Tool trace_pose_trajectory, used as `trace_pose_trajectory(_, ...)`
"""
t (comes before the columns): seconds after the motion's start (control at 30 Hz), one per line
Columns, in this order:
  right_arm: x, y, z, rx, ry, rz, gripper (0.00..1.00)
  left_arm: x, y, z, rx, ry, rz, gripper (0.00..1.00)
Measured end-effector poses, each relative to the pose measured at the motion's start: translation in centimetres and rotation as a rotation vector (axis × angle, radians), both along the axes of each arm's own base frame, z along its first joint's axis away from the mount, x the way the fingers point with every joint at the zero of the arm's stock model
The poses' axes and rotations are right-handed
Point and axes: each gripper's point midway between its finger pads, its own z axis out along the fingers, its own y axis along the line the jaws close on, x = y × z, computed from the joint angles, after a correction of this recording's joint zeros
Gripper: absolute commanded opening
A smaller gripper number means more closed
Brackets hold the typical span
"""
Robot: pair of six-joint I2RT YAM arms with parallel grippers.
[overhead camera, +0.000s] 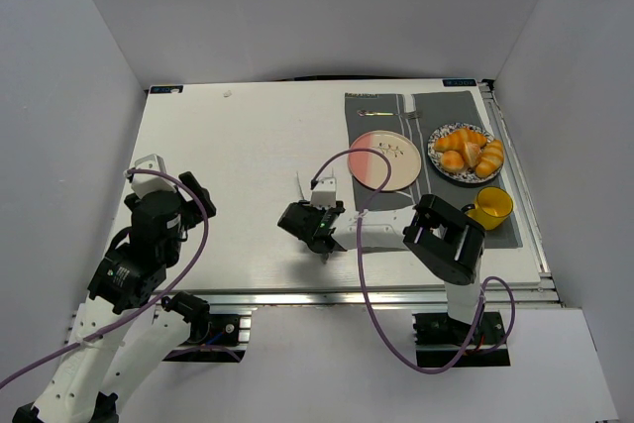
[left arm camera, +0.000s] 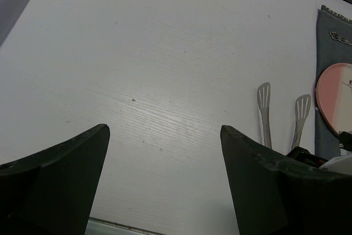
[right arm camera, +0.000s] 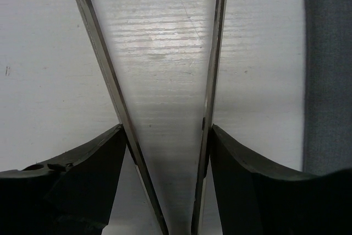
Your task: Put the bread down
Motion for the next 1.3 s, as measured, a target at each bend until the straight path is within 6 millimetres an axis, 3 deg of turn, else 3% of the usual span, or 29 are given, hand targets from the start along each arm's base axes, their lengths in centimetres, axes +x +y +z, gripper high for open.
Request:
trace_pose_trajectory(0.3, -0.1, 0.8, 0.0, 0.005, 0.006, 0.054, 0.76, 0.0, 0.0, 0.0, 0.0, 0.0, 0.0, 0.93)
trace_pose_trajectory(0.57, 0.1, 1.0, -0.1, 0.008, -0.002, 0.074, 0.76, 0.0, 0.0, 0.0, 0.0, 0.0, -0.001, 0.93)
trace_pose_trajectory(0.67, 0.1, 1.0, -0.1, 0.009, -0.006, 0.081, 0.74, 0.0, 0.0, 0.0, 0.0, 0.0, -0.001, 0.93)
trace_pose_trajectory(1.0, 0.4, 0.9, -0.1, 0.01, -0.009, 0.107, 0.56, 0.0, 0.0, 0.0, 0.0, 0.0, -0.001, 0.93)
trace_pose_trajectory(1.2, -0.1, 0.3, 0.3, -0.036, 0.033, 0.118, 0.52, 0.0, 0.0, 0.0, 0.001, 0.001, -0.001, 0.93)
trace_pose_trajectory(1.3, -0.2, 0.1, 2.6, -0.062, 0.047, 0.128, 0.53, 0.1, 0.0, -0.1, 0.003, 0.004, -0.001, 0.93)
